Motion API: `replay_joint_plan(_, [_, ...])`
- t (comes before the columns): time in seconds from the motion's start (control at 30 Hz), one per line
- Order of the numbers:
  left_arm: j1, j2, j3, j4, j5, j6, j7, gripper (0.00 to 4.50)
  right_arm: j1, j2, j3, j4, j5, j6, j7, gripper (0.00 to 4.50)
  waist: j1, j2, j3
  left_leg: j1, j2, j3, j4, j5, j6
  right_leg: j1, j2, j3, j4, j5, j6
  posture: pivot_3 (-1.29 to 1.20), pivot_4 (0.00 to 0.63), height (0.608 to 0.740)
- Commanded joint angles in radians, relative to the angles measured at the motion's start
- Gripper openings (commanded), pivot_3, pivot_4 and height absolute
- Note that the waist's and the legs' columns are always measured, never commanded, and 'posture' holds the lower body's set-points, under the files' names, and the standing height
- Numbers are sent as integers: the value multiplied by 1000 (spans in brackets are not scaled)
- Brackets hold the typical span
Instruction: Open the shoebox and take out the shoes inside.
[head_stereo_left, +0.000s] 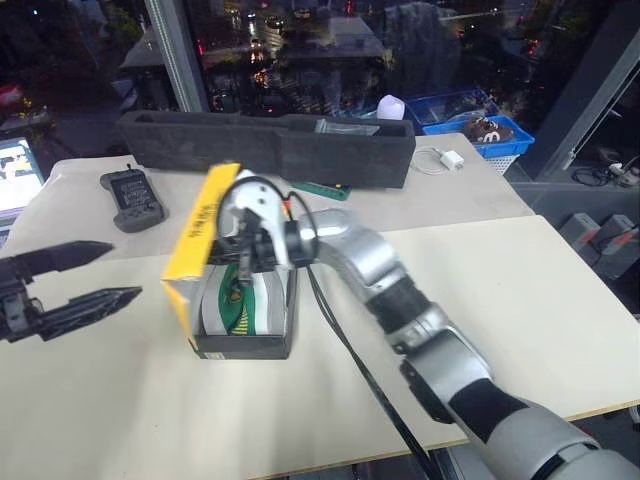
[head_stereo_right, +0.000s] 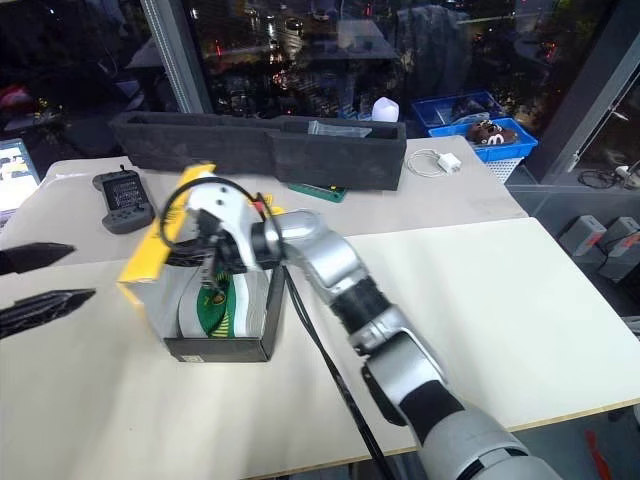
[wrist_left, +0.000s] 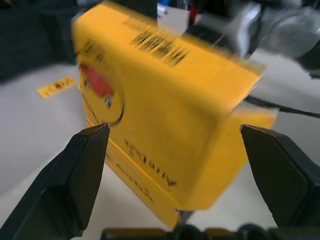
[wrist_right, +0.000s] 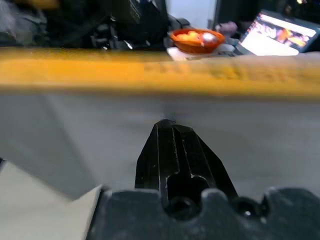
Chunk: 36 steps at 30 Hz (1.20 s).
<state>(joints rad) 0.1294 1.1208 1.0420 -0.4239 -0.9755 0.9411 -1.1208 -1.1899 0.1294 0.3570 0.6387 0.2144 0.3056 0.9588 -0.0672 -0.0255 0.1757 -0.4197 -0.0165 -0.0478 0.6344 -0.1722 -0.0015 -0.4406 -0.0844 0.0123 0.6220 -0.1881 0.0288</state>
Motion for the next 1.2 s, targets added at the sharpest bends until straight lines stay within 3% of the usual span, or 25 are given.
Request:
replay_joint_plan(0.03, [-8, 50, 100, -2, -9, 25, -22, 4500, -71, 90, -5, 249, -77, -176, -49, 26, 2, 2, 1, 0, -1, 0, -1, 0, -1, 0, 0, 0, 0, 0, 0, 0, 150, 728])
replay_joint_plan(0.2, [15, 63, 140, -10, 0, 53, -51, 4500, -75, 166, 9, 403, -124, -276, -39, 26, -5, 0, 2, 1, -1, -1, -2, -2, -10, 1, 0, 0, -1, -4, -6, 0, 150, 728])
replay_joint_plan(0.43, [90, 23, 125, -31, 57, 20, -81, 4500, -44, 142, -9, 398, -131, -289, -22, 26, -7, -1, 2, 6, 7, 2, -8, 1, -9, 0, 9, 0, 5, -6, -10, 0, 150, 728])
replay_joint_plan(0.57, [164, 3, 17, -36, 190, -107, -109, 4500, 22, -3, -49, 57, -59, -110, 15, 26, -3, -2, 2, 7, 15, 3, -8, -1, -11, -1, 16, -1, 7, -9, -16, 0, 150, 728])
replay_joint_plan(0.77, [117, -23, -84, -51, 174, -145, -89, 4500, 187, -214, -49, -579, -5, 306, -4, 26, 18, -3, 1, 6, 18, 2, -7, -2, -13, -1, 18, -2, 7, -10, -18, 0, 150, 728])
replay_joint_plan(0.87, [104, -19, -118, -27, 186, -164, -92, 4500, 240, -308, -12, -773, -1, 394, 1, 26, 24, -5, 0, 6, 16, 3, -7, -2, -13, -1, 15, -2, 7, -10, -18, 0, 150, 728])
replay_joint_plan(1.0, [73, -7, -158, 0, 197, -184, -97, 4500, 239, -384, 72, -821, -55, 370, 18, 26, 16, -8, -2, 9, 17, 7, -7, -2, -13, -1, 17, -1, 8, -12, -22, 0, 150, 728])
replay_joint_plan(1.13, [28, 0, -210, 27, 204, -202, -93, 4500, 185, -416, 154, -758, -135, 230, 49, 26, 16, -8, -2, 10, 21, 9, -7, -2, -13, -1, 21, 0, 8, -13, -24, 0, 150, 728])
replay_joint_plan(1.2, [14, 1, -231, 37, 211, -209, -94, 4500, 154, -420, 190, -701, -178, 140, 64, 571, 16, -9, -2, 11, 22, 10, -7, -2, -13, -1, 23, 1, 8, -13, -25, 0, 150, 728])
